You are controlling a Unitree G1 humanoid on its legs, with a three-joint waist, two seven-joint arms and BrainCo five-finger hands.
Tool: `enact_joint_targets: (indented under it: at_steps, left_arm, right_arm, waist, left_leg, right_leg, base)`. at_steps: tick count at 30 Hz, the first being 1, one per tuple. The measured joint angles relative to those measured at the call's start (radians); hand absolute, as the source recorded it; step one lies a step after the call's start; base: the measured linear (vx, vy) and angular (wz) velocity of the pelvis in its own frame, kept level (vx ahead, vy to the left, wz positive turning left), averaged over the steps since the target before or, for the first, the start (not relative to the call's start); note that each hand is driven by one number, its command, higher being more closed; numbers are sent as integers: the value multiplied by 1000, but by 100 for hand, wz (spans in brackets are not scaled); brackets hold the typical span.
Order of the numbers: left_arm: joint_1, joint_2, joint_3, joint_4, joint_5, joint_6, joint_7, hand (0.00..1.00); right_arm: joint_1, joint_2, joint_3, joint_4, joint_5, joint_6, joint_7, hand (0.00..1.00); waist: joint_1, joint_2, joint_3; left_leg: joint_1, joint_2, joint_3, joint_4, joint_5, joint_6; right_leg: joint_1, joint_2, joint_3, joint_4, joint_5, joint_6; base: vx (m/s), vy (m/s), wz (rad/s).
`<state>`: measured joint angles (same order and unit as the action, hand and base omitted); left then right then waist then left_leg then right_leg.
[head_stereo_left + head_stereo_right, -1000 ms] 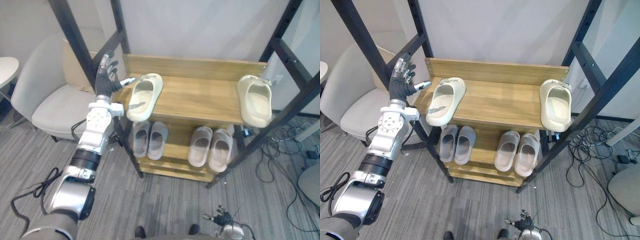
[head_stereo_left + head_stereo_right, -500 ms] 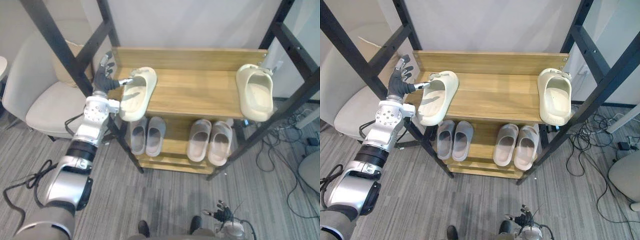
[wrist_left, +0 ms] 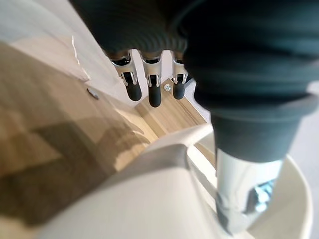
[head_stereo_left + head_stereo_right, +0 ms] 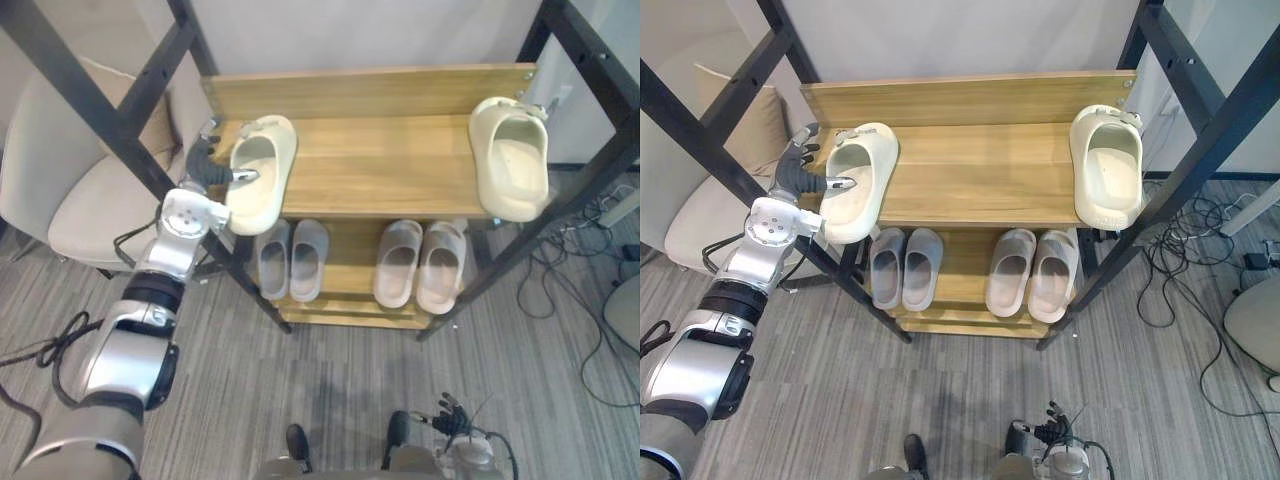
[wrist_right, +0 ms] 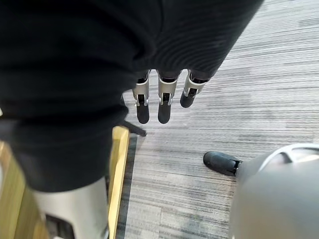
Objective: Organize the slippers on the shoe rack
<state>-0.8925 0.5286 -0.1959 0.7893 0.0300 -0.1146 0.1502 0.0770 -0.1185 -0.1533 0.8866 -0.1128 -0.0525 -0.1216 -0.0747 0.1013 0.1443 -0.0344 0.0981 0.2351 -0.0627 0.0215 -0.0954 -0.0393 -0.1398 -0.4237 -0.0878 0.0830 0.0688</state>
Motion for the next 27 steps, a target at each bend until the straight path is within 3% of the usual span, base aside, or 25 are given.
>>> enact_joint_targets:
  at_steps: [21, 27]
  left_arm:
    - [-91, 13, -12, 59, 8, 21, 25, 100]
    - [-121, -29, -47, 68, 4, 37, 29, 100]
  right_arm:
    - [-7, -9, -2, -1, 6, -18, -5, 0]
    - [-8, -9, -2, 0, 6, -17, -5, 0]
  waist:
    - [-9, 10, 34]
    - [-14, 11, 34]
  left_leg:
    - [-18, -1, 18, 8, 0, 0]
    - [-18, -3, 20, 8, 0, 0]
  right_leg:
    - [-25, -2, 24, 0, 20, -5]
    - [-26, -4, 24, 0, 23, -5]
  base:
    - [-20, 4, -3]
    - [-3, 1, -1]
